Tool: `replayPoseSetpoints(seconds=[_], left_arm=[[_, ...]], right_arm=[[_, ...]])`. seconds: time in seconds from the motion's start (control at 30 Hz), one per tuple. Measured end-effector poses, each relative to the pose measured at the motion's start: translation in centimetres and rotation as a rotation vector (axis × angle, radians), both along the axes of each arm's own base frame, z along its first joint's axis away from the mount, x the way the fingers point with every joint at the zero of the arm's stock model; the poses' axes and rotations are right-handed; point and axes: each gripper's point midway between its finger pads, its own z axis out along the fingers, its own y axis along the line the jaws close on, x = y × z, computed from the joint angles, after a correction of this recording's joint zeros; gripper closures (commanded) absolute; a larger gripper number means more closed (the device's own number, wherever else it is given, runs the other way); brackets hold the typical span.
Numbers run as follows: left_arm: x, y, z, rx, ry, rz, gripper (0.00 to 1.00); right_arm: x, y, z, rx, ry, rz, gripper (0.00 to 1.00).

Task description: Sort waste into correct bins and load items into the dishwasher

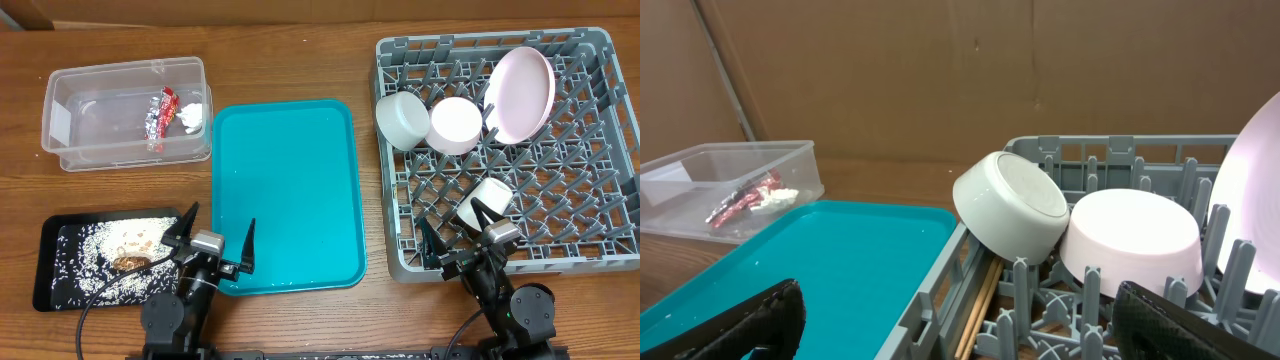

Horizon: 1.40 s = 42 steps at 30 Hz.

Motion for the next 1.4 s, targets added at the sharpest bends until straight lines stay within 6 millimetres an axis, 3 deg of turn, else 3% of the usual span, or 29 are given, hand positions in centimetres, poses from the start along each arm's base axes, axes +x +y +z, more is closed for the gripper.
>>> replayPoseSetpoints(seconds=[1.4], left_arm=[[0.03,-0.01,-0.52,0.000,0.013,-0.001,0.00]], right_arm=[[0.00,0.00,0.00,0.001,0.000,0.000,0.00]])
